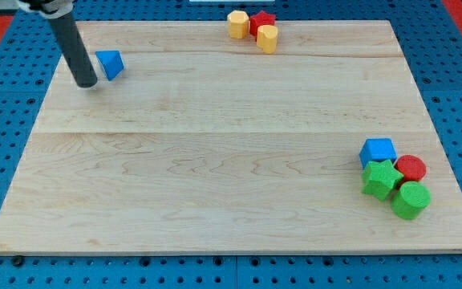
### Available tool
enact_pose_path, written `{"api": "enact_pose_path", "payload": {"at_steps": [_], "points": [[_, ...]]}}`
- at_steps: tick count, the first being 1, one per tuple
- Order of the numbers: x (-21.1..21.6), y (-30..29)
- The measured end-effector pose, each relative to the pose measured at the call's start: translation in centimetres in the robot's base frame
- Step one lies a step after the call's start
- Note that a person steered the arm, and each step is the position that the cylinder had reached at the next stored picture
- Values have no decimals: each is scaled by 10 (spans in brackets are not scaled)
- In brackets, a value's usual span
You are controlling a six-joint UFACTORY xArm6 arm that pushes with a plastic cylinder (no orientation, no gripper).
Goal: Push the blue triangle into the yellow hexagon
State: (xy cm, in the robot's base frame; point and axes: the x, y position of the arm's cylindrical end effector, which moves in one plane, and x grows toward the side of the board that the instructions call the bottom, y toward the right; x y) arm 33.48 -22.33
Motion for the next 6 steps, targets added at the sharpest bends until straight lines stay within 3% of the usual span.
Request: {"api": "enact_pose_path", "payload": {"at_steps": [3,6], "points": [[-72,45],[-104,133]]}}
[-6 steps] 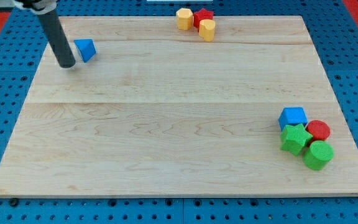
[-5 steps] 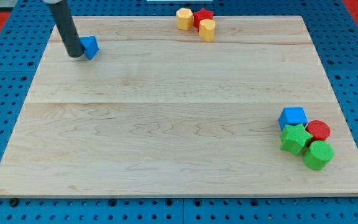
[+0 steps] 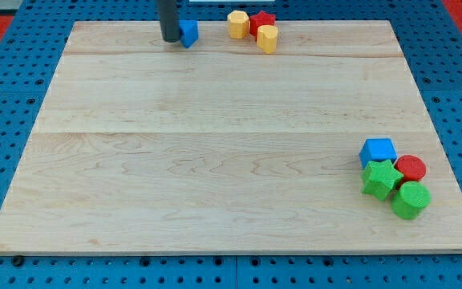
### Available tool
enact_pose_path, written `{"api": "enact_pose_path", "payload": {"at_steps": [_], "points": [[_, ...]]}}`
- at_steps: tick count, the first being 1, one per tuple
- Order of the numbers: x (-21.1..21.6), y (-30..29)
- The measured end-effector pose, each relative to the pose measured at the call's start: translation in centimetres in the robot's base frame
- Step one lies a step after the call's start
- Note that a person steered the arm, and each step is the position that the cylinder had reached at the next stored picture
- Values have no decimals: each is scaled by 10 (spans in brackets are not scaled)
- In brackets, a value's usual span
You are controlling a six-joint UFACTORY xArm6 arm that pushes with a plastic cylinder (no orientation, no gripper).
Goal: Push the blue triangle into the yellow hexagon
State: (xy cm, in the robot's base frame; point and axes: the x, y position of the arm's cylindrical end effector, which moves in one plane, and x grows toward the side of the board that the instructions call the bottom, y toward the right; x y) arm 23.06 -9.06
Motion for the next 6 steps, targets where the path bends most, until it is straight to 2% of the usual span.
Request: {"api": "enact_pose_path", "payload": {"at_steps": [1,2,3,4,6], "points": [[-1,24],[-1,0],[-22,-24],[-38,-17],[-22,4]]}}
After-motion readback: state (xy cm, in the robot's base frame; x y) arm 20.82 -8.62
